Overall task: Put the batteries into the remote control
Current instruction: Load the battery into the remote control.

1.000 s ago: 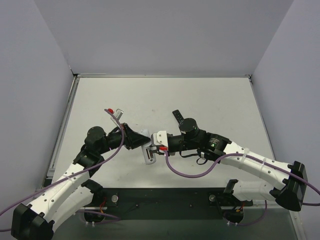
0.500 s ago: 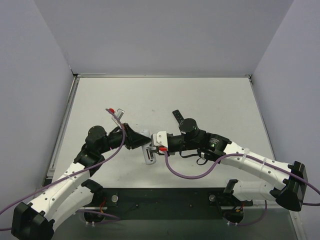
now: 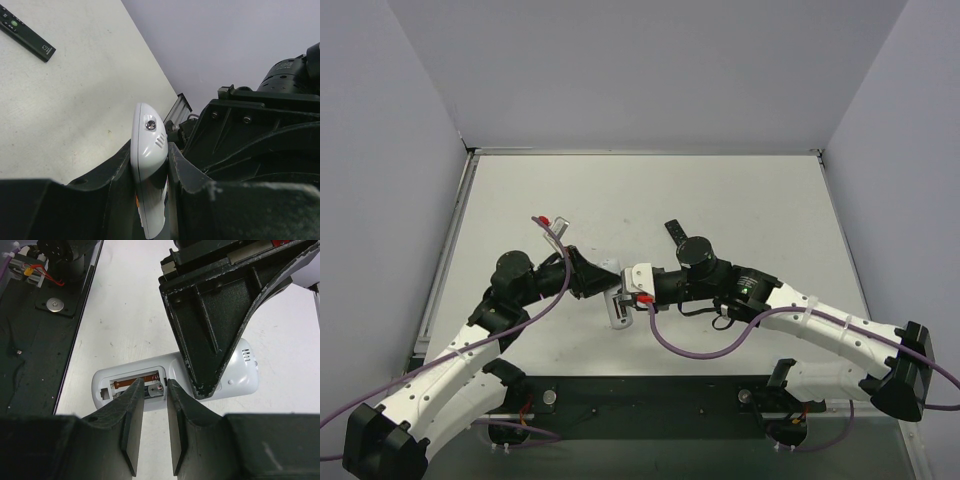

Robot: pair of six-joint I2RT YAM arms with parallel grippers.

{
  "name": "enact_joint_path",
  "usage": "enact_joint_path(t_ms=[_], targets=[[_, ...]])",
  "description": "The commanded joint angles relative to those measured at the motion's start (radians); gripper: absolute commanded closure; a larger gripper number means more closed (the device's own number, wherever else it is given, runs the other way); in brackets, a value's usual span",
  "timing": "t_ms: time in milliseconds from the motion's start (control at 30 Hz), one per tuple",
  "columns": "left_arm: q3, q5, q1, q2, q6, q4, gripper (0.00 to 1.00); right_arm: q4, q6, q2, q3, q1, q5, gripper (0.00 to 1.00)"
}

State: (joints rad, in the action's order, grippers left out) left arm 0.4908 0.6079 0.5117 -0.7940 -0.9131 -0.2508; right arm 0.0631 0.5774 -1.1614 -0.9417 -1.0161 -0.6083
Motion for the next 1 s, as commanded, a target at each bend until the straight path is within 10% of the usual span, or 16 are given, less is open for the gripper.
enact_joint_path(t_ms=[0,967], targets=[[0.057,0.016,0.007,0.006,0.000,-0.045,1.00,0.038,0.015,-0.012,-0.043,-0.007,-0.031,0.79],[0.048,-0.017,0.004,0.044,-0.095,-0.142,1.00,-0.037,0.042,-0.026,-0.012,-0.007,-0.024,0.93]])
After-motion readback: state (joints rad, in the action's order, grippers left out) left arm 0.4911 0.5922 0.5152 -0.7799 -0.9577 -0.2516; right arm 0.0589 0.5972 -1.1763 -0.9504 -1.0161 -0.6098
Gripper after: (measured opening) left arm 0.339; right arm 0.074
